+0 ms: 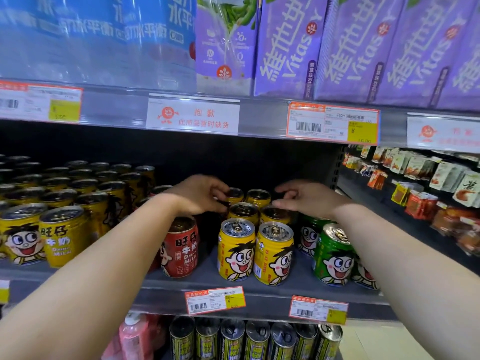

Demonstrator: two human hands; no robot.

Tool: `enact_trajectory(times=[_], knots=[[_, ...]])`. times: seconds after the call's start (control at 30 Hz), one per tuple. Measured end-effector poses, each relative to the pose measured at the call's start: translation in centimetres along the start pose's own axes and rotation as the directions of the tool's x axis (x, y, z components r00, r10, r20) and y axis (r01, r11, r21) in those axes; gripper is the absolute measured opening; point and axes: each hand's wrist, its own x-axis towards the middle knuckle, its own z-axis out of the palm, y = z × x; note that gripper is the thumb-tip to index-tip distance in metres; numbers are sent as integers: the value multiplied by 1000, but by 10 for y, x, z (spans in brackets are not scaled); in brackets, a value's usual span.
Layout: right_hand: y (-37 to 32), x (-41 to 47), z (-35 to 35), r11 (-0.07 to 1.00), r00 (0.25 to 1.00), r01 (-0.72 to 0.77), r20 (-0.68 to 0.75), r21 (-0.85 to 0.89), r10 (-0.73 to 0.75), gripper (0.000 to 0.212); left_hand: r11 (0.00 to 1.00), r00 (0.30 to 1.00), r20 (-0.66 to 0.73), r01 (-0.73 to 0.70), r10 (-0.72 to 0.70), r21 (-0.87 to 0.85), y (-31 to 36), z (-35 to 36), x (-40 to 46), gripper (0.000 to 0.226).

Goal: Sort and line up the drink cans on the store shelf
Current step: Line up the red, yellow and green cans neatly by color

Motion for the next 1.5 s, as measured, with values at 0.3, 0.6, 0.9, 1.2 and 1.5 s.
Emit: enact_trajectory(times=[0.3, 0.6, 0.9, 1.2, 1.5], knots=[[2, 52, 11, 988, 999, 2, -41, -157, -8, 64, 983, 901, -396, -184, 176, 18, 30, 56, -83, 71], [-6, 76, 16, 905, 999, 15, 50, -425, 6, 79, 956, 751, -594, -260, 288, 136, 16, 129, -68, 66], [8, 80, 3, 930, 987, 117, 145, -349, -70, 54, 937, 688, -641, -304, 339, 170, 12, 133, -65, 61], [24, 77, -6, 990, 988, 83, 139, -117, -66, 71, 935, 676, -651, -307, 346, 178, 13, 134, -66, 60], [-45, 107, 35, 934, 984, 135, 156, -330, -87, 78, 929, 668, -651, -323, 361, 183, 12, 134, -65, 60]])
